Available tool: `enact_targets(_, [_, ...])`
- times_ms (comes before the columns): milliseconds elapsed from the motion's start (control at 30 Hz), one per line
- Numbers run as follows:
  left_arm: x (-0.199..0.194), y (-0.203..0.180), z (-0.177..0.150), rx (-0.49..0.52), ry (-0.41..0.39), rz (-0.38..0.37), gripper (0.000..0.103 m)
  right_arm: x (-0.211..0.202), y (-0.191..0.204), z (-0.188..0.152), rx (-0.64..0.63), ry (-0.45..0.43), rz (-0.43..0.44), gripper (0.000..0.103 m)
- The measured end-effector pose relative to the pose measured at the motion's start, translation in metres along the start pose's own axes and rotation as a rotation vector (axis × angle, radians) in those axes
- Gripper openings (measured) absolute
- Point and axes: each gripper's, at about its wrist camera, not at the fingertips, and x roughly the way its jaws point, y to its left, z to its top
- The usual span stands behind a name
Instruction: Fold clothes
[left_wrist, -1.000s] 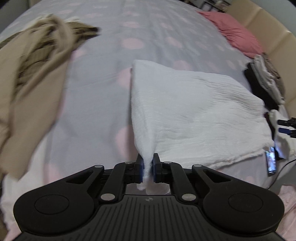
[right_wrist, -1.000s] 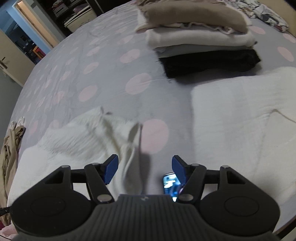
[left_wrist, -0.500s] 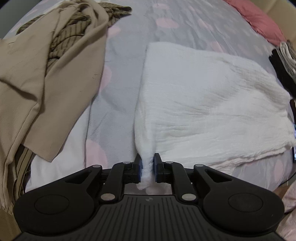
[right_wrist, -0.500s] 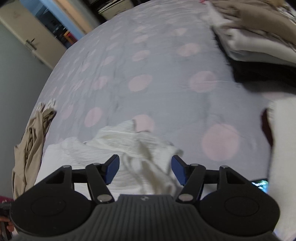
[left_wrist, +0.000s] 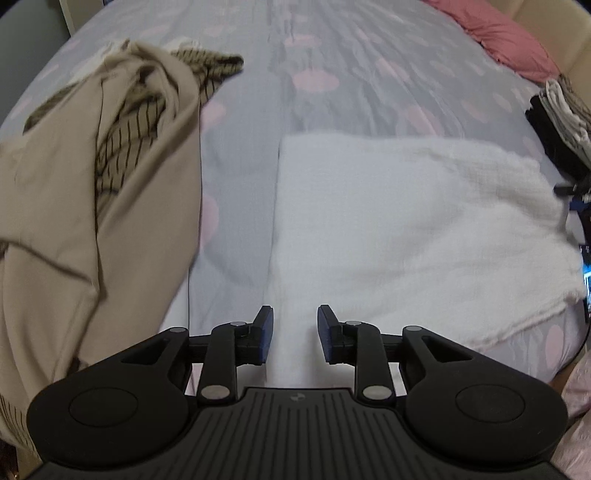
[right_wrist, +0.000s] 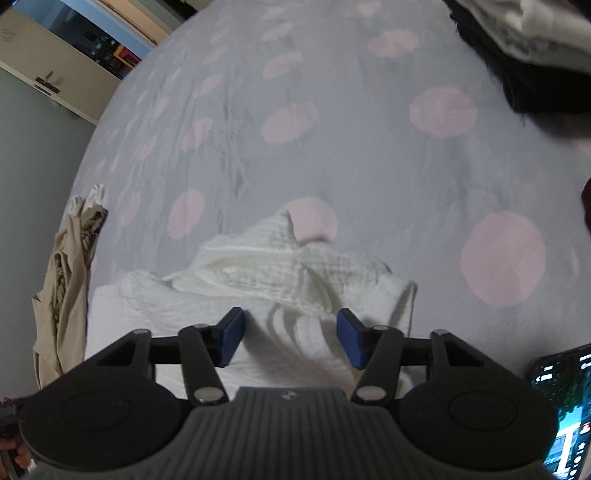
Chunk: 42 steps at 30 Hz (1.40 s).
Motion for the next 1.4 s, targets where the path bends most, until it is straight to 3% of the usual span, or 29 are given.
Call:
enact_targets(33, [0.001,-0.002,0.004,0.002,-0.008,-0.003,0.024,0.003,0.001,0.0,-0.008,0.008,0.005,0.036])
enact_targets(200, [0.015,-0.015,0.019,-0.007,-0.04,-0.042,0.025,-0.002,0.017,-0.01,-0.133,0.005,0.029,0.02])
enact_targets(400, [0.038,-0.04,0.024,0.032,-0.027,-0.051,0.024,-0.02,0.043,-0.038,-0.394,-0.009,0.054,0.017])
enact_targets(567, [0.048,-0.06,0.025,0.085,-0.017,-0.047,0.025,-0.017,0.056,-0.076,-0.561,0.059,0.081,0.017])
enact_targets(767, [0.05,-0.077,0.027,0.127,-0.018,-0.05,0.025,-0.004,0.059,-0.105,-0.663,0.162,0.066,0.023])
enact_targets(833, [0.053,-0.082,0.027,0.137,-0.014,-0.05,0.026,-0.005,0.059,-0.107,-0.678,0.18,0.064,0.034])
enact_targets(1067, [0.06,-0.093,0.024,0.17,0.004,-0.046,0.026,-0.049,0.079,-0.097,-0.751,0.067,0.043,0.045])
enact_targets(1233, [0.062,-0.097,0.021,0.193,0.01,-0.047,0.026,-0.062,0.095,-0.094,-0.866,-0.073,-0.06,0.048])
enact_targets(1400, [0.061,-0.1,0.02,0.206,0.01,-0.046,0.027,-0.031,0.101,-0.094,-0.939,-0.011,-0.083,0.048])
